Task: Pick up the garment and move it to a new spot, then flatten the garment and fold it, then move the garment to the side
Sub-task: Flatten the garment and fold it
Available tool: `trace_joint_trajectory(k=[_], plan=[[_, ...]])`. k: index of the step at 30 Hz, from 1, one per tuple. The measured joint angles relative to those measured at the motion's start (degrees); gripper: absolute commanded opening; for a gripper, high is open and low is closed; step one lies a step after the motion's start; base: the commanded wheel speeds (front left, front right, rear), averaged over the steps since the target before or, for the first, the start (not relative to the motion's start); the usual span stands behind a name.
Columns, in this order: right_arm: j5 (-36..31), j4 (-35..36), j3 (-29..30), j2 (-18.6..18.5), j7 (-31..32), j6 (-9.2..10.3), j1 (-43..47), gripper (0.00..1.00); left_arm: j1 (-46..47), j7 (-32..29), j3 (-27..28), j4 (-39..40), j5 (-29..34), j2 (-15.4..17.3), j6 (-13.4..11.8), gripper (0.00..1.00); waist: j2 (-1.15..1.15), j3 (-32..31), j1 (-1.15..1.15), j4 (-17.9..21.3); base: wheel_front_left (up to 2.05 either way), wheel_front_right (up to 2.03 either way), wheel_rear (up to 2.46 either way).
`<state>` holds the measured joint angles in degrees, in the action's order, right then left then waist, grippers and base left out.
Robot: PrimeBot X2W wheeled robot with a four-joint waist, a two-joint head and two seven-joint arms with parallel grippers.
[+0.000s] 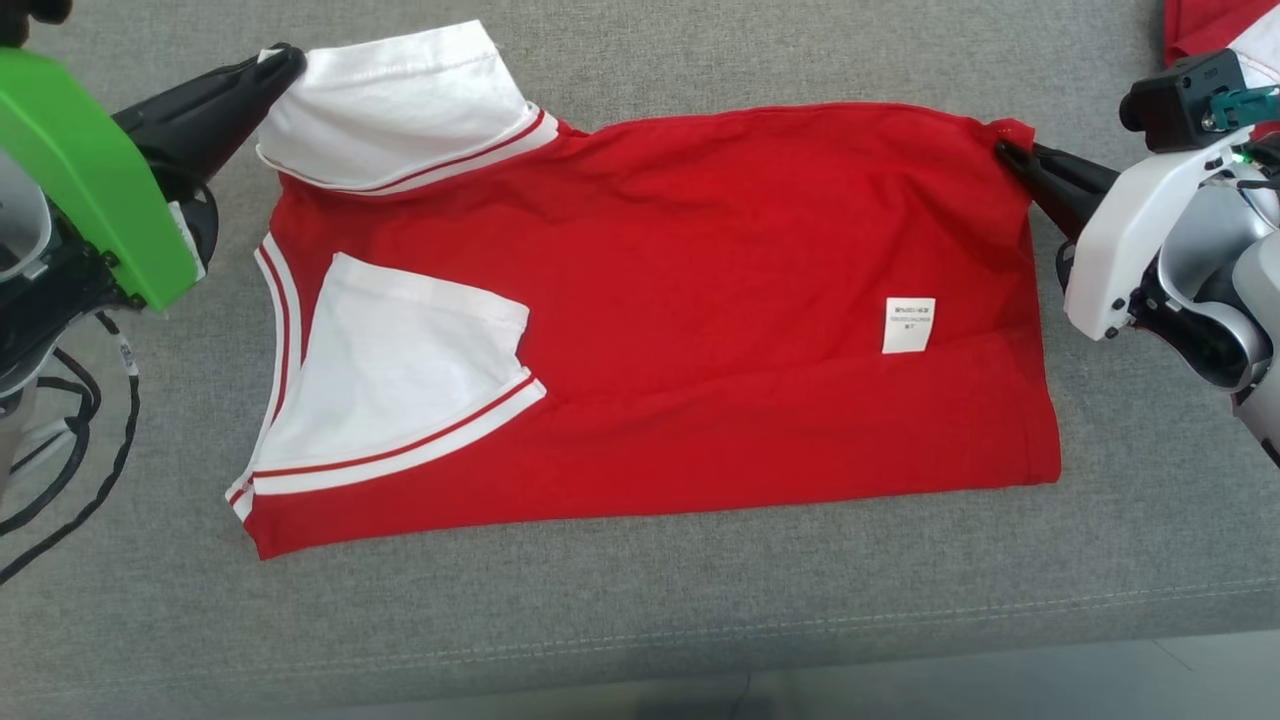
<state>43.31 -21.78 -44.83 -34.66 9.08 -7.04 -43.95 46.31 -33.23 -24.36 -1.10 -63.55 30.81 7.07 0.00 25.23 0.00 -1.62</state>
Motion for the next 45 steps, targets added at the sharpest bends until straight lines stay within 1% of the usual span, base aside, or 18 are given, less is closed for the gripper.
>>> trace_joint_trajectory(k=[11, 20, 22, 33, 34, 37, 38, 42, 43, 45], plan=[[-0.6, 1.9, -1.1, -2.2, -2.4, -0.01, 4.2, 0.0, -7.2, 2.6, 0.7, 2.1, -0.7, 1.4, 0.0, 0.0, 0.0, -2.6, 0.0, -0.7, 0.0, 0.0, 0.0], [-0.6, 3.5, -1.8, -3.8, -2.7, -0.01, 8.4, 0.0, -13.4, 3.5, 1.7, 4.1, -1.3, 2.9, -0.1, 0.0, 0.0, -5.1, 0.0, -1.4, 0.0, 0.0, 0.0], [-0.5, 4.2, -1.8, -4.1, -2.8, -0.01, 8.8, 0.0, -14.8, 3.5, 2.0, 4.9, -2.4, 3.3, -0.4, 0.0, 0.0, -5.4, 0.0, -1.6, 0.0, 0.0, 0.0], [0.1, 6.5, -1.5, -5.8, -2.8, 0.19, 10.6, 0.0, -20.8, 5.1, 1.8, 8.1, -3.4, 3.3, -1.1, 0.0, 0.0, -5.9, 0.0, -2.2, 0.0, 0.0, 0.0], [0.2, 6.8, -1.5, -6.0, -2.8, 0.59, 10.7, 0.0, -21.4, 5.1, 1.8, 8.4, -3.4, 3.3, -1.2, 0.0, 0.0, -6.0, 0.0, -2.2, 0.0, 0.0, 0.0], [0.2, 7.4, -1.2, -6.6, -2.8, 0.74, 11.4, 0.0, -23.2, 5.4, 1.8, 9.1, -3.5, 3.3, -1.5, 0.0, 0.0, -6.1, 0.0, -2.4, 0.0, 0.0, 0.0], [0.4, 7.5, -1.2, -6.8, -2.8, 1.12, 11.7, 0.0, -23.8, 5.4, 1.8, 9.2, -3.6, 3.3, -1.6, 0.0, 0.0, -6.2, 0.0, -2.4, 0.0, 0.0, 0.0], [1.2, 8.3, -1.0, -7.2, -2.8, 1.22, 12.6, 0.0, -25.8, 5.7, 1.7, 10.2, -3.9, 3.3, -2.0, 0.0, 0.0, -6.4, 0.0, -2.6, 0.0, 0.0, 0.0], [1.2, 8.5, -0.9, -7.3, -2.8, 1.65, 12.8, 0.0, -26.2, 5.8, 1.7, 10.5, -3.9, 3.3, -2.1, 0.0, 0.0, -6.4, 0.0, -2.6, 0.0, 0.0, 0.0], [1.3, 8.9, -0.9, -7.6, -2.7, 1.8, 12.9, 0.0, -26.9, 5.9, 1.7, 11.0, -4.0, 3.3, -2.1, 0.0, 0.0, -6.5, 0.0, -2.7, 0.0, 0.0, 0.0]])
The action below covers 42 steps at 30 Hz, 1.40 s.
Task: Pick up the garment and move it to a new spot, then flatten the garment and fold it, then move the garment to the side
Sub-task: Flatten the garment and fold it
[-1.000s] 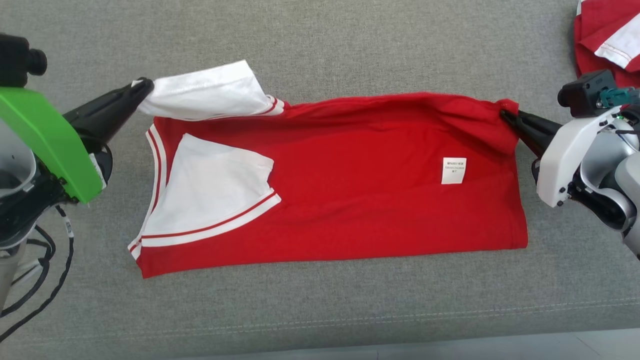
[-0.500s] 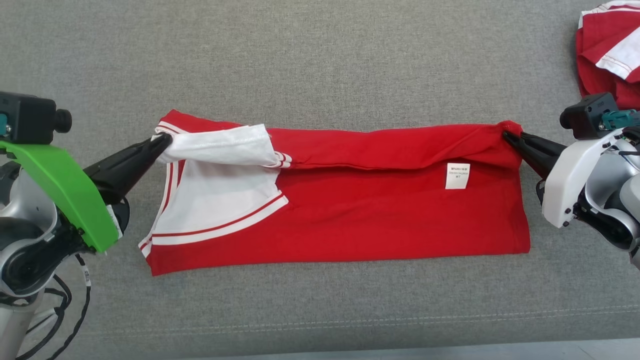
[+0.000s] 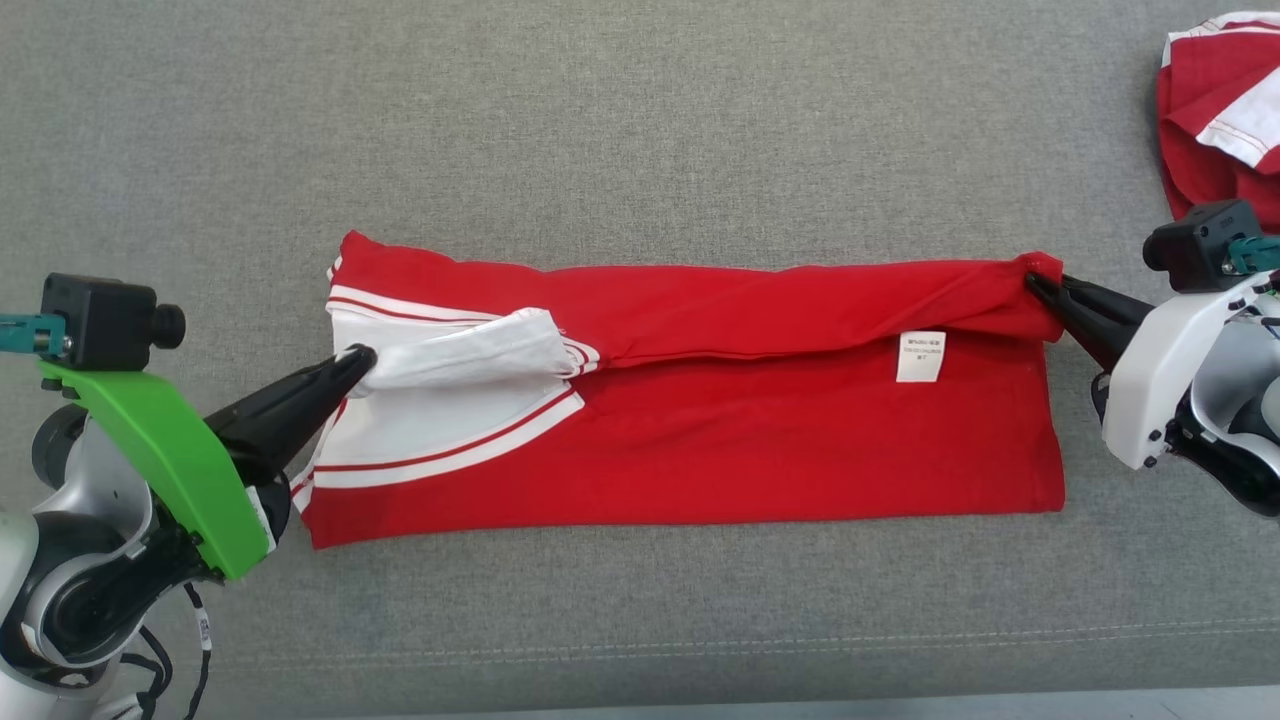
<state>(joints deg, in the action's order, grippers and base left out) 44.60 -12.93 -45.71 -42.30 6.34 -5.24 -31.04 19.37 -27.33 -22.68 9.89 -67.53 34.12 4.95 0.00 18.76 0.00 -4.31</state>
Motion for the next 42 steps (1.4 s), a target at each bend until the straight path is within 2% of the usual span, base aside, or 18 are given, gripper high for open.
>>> trace_joint_trajectory(k=[14, 23, 39, 42], plan=[[0.8, 3.2, 0.4, -2.6, 1.3, 1.32, 1.3, 0.0, -4.0, 0.6, 0.2, 2.4, -0.8, 0.7, -1.2, 0.0, 0.0, 0.9, 0.0, -0.7, 0.0, 0.0, 0.0], [0.8, 4.9, 0.2, -2.8, 1.9, 1.74, 2.2, 0.0, -5.3, 1.2, 0.5, 2.4, -0.8, 1.0, -1.7, 0.0, 0.0, 2.0, 0.0, -0.8, 0.0, 0.0, 0.0], [0.5, 6.7, -1.6, -5.0, 4.8, 1.64, 3.0, 0.0, -7.2, 1.6, -0.1, 2.5, -0.9, 1.0, -1.8, 0.0, 0.0, 1.4, 0.0, -0.2, 0.0, 0.0, 0.0], [0.5, 7.0, -1.8, -5.2, 5.0, 1.63, 3.3, 0.09, -7.5, 1.6, 0.0, 2.2, -1.0, 1.0, -2.0, 0.0, 0.0, 1.0, 0.0, -0.2, 0.0, 0.0, 0.0]])
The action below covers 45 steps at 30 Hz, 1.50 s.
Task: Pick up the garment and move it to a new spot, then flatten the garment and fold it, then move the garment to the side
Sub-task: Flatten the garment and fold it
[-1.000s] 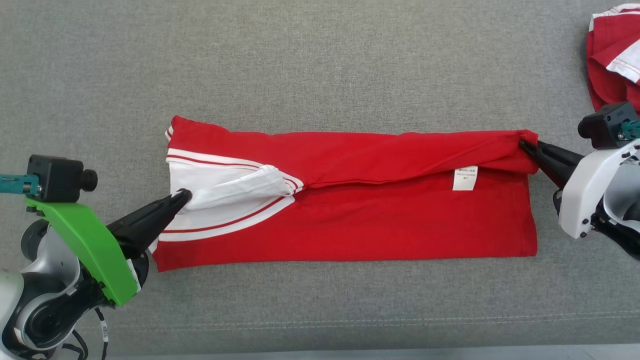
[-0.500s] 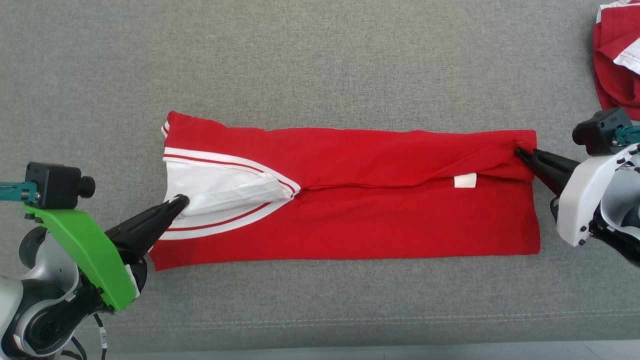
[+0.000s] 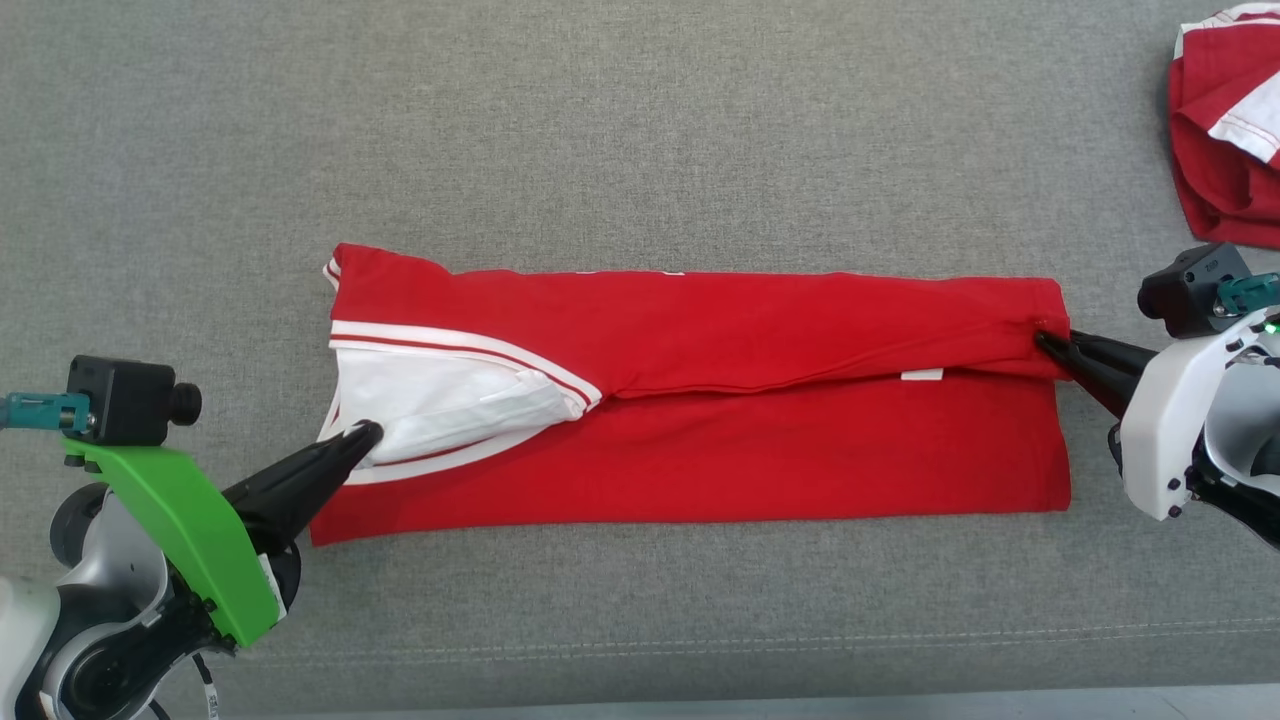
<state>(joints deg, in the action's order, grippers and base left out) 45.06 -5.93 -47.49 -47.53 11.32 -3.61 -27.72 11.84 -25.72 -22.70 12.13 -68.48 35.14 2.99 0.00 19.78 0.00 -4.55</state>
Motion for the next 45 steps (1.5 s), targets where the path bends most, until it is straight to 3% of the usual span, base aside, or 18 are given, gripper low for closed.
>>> trace_joint_trajectory(k=[2, 4, 5, 8, 10, 11, 18, 32, 36, 38, 43, 45], plan=[[-0.1, 0.4, -0.2, -0.3, 0.4, -0.01, 0.0, 0.31, -0.2, 0.0, 0.0, 0.1, -0.3, 0.0, 0.0, 0.08, 0.0, -0.2, 0.0, 0.0, 0.0, 0.0, 0.0], [-0.3, 0.8, -0.2, -0.7, 0.4, -0.09, 0.1, 0.9, -0.4, 0.0, 0.0, 0.1, -0.8, 0.0, -0.1, 0.13, 0.0, -0.3, 0.0, 0.0, 0.0, 0.0, 0.0], [-0.3, 1.2, -0.2, -1.0, 0.4, -0.09, 0.1, 1.0, -0.6, 0.0, 0.0, 0.0, -1.4, 0.0, -0.5, 0.17, 0.0, -0.3, 0.0, 0.0, 0.0, 0.0, 0.0], [-0.3, 1.5, -0.2, -1.2, 0.8, -0.09, 0.1, 1.0, -0.8, 0.0, 0.0, 0.0, -1.4, -0.1, -0.6, 0.45, 0.0, -0.4, 0.0, 0.1, 0.0, 0.0, 0.0], [-0.3, 1.7, -0.2, -1.4, 0.8, -0.09, 0.1, 1.0, -0.9, 0.0, 0.0, 0.0, -1.4, -0.1, -0.6, 0.55, 0.0, -0.4, 0.0, 0.2, 0.0, 0.0, 0.0], [-0.3, 1.9, -0.2, -1.5, 0.9, -0.09, 0.1, 1.0, -1.0, 0.0, 0.0, 0.0, -1.4, -0.1, -0.8, 0.76, 0.0, -0.4, 0.0, 0.3, 0.0, 0.0, 0.0], [-0.3, 2.8, -0.7, -2.0, 1.5, -0.08, 0.7, 1.0, -2.0, 0.0, -0.1, -0.7, -1.4, -0.1, -1.5, 0.76, 0.0, -0.5, 0.0, 0.7, 0.0, 0.0, 0.0], [2.2, 4.1, -1.5, -3.5, 3.3, -0.32, 5.0, 1.0, -4.5, -0.2, 0.3, -2.5, -1.3, 1.1, -3.0, 0.65, 0.0, -2.0, 0.0, 1.6, 0.0, 0.0, 0.0], [4.0, 4.3, 0.3, -3.5, 2.3, 1.12, 5.1, 1.0, -4.7, 2.0, 1.4, -2.2, -0.9, 0.8, -3.0, 0.68, 0.0, -2.9, 0.0, 2.0, 0.0, 0.0, 0.0], [5.5, 4.2, 1.6, -3.2, 1.4, 2.6, 6.0, 1.0, -4.7, 4.0, 2.3, -1.9, 1.8, 0.8, -3.1, 0.8, 0.0, -3.4, 0.0, 2.1, 0.0, 0.0, 0.0], [8.7, 4.0, 5.1, -1.5, -2.0, 5.93, 8.2, 1.0, -4.8, 7.9, 3.4, -1.8, 6.5, 1.0, -4.5, 0.82, 0.0, -4.8, 0.0, 2.4, 0.0, 0.0, 0.0], [10.1, 4.0, 6.4, -1.0, -3.4, 7.19, 8.8, 1.0, -4.9, 9.3, 3.1, -1.7, 8.5, 0.7, -4.9, 0.93, 0.0, -5.4, 0.0, 2.4, 0.0, 0.0, 0.0]])
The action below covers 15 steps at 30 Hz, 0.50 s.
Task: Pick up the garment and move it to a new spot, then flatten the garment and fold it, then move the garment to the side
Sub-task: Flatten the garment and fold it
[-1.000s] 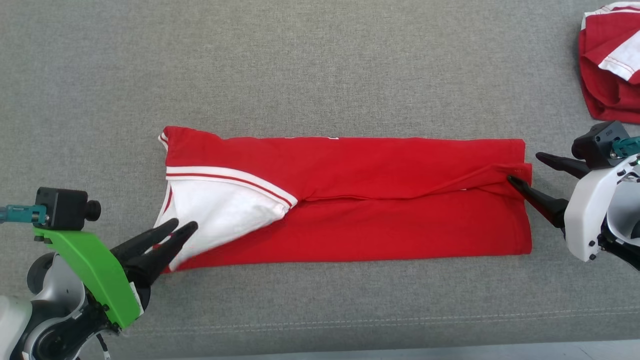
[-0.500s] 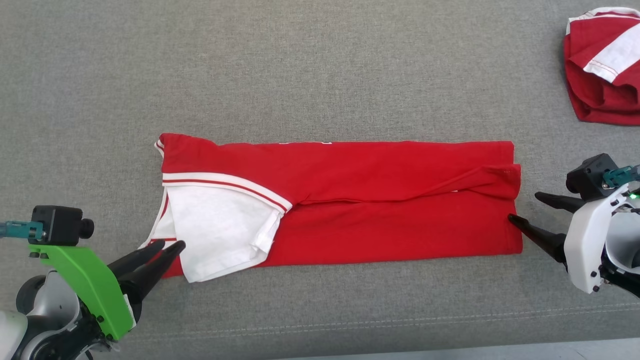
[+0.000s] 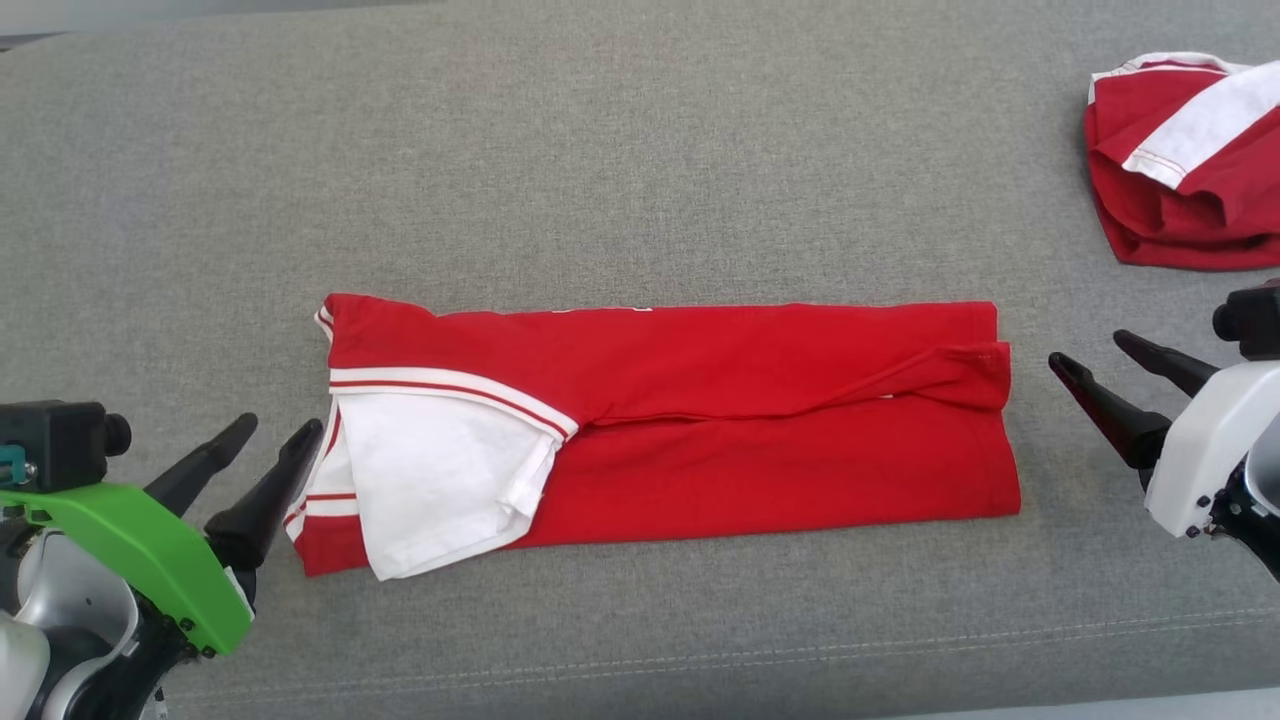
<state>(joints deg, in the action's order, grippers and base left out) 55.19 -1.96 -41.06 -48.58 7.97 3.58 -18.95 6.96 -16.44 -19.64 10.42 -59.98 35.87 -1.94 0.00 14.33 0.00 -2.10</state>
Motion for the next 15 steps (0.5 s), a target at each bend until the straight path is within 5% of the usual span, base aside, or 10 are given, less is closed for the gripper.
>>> trace_joint_trajectory(k=[3, 15], plan=[[0.7, 0.0, 0.9, 0.0, -1.9, 0.6, 1.5, 1.0, -0.7, 2.7, -0.2, 0.2, 2.1, -0.6, -0.6, 1.0, 0.0, -0.9, 0.0, 0.0, 0.0, 0.0, 0.0], [3.4, -2.8, 6.4, 4.6, -13.8, 3.08, 10.4, 1.0, -6.4, 14.2, -2.2, -2.4, 12.2, -5.8, -3.1, 1.0, 0.0, -5.4, 0.0, -0.8, 0.0, 0.0, 0.0]])
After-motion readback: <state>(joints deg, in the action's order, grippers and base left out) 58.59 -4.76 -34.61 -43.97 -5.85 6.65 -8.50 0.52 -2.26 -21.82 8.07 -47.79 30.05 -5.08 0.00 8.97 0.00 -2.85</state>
